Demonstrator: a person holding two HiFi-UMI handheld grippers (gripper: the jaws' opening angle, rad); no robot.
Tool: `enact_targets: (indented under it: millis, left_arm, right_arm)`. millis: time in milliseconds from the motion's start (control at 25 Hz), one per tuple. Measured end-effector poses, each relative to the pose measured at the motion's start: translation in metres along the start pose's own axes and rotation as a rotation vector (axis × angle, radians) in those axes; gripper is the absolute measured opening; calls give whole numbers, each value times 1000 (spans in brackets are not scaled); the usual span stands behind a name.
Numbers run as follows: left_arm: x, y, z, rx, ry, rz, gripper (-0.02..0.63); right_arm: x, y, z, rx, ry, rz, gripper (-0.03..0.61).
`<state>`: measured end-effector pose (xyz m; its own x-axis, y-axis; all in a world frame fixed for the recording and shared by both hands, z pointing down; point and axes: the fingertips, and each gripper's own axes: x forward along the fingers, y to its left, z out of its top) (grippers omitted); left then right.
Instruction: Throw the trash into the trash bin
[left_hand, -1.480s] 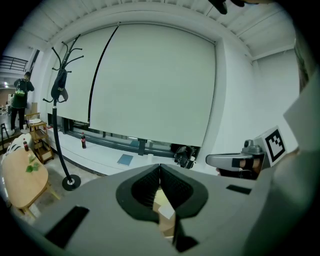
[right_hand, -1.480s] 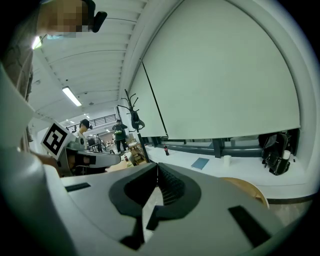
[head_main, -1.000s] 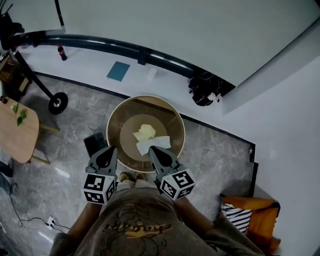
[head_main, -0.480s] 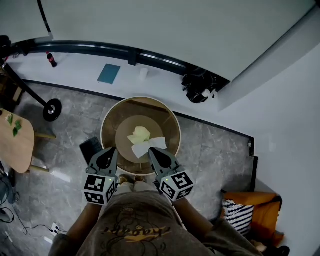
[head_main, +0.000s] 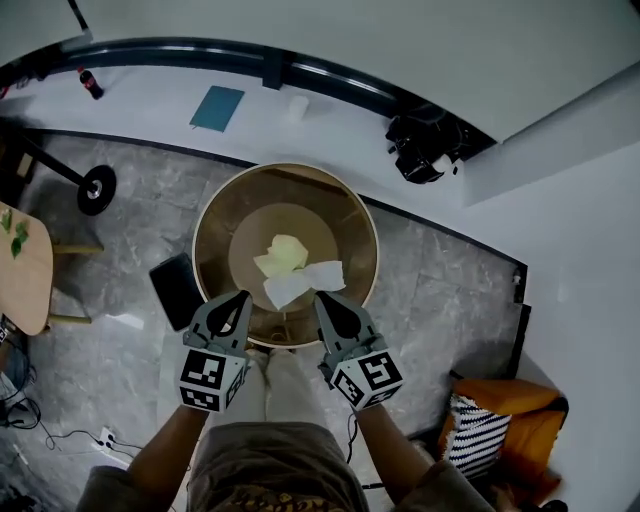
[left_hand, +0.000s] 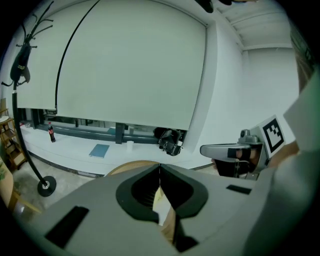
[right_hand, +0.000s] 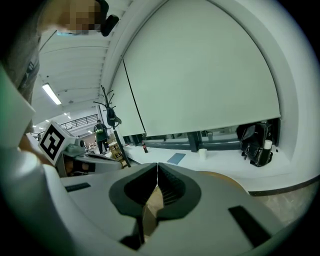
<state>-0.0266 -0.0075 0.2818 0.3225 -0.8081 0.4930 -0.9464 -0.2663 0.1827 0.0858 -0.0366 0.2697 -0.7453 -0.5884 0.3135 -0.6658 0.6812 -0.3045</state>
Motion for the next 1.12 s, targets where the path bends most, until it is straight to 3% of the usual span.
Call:
enact_targets:
  millis: [400, 600, 920, 1120]
  left_arm:
    - [113, 21, -100, -104, 32, -37, 20]
    - [143, 23, -134, -86, 50, -48, 20]
    - [159, 23, -152, -67, 86, -47, 22]
    - [170, 21, -154, -71, 93, -51, 97]
  right_arm:
    - [42, -56, -105, 31, 15, -44, 20]
    - [45, -81, -144, 85, 8, -106, 20]
    - [45, -81, -158, 99, 27, -106, 20]
    - [49, -88, -160, 94, 39, -99, 20]
